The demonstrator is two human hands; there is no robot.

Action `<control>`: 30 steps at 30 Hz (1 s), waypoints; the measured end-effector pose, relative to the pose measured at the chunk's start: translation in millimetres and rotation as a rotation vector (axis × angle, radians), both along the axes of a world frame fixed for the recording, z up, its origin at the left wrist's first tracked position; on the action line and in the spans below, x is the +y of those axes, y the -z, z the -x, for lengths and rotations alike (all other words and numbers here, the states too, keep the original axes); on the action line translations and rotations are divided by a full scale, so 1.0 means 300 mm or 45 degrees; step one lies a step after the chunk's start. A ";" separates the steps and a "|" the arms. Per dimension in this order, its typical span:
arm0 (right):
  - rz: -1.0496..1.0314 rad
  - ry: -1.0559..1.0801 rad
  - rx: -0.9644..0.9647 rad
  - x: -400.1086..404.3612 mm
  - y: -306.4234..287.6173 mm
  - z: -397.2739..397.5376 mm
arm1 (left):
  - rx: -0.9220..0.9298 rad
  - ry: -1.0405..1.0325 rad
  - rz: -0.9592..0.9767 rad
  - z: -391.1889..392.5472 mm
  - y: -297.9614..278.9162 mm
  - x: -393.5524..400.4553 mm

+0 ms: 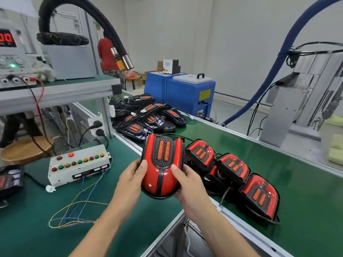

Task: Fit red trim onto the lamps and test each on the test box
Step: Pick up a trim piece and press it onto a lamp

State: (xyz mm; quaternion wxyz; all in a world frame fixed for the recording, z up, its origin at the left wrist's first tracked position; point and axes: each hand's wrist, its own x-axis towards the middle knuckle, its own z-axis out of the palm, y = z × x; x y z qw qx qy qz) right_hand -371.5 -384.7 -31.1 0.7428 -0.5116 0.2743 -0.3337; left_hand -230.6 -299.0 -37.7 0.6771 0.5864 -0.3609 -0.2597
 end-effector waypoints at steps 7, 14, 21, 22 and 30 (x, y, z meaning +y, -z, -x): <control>-0.333 -0.221 -0.378 -0.074 -0.034 0.032 | 0.127 0.028 0.119 0.070 -0.018 -0.104; -0.227 -0.215 -0.413 -0.113 -0.029 0.027 | -0.044 -0.076 -0.102 0.064 -0.020 -0.114; -0.136 -0.256 -0.258 -0.159 -0.070 0.039 | -0.358 -0.143 -0.148 0.077 -0.016 -0.058; -0.119 -0.235 -0.232 -0.168 -0.073 0.042 | -0.381 -0.118 -0.168 0.072 -0.012 -0.056; 0.368 -0.241 0.217 -0.418 -0.285 0.101 | -0.038 0.132 -0.269 0.045 0.007 -0.071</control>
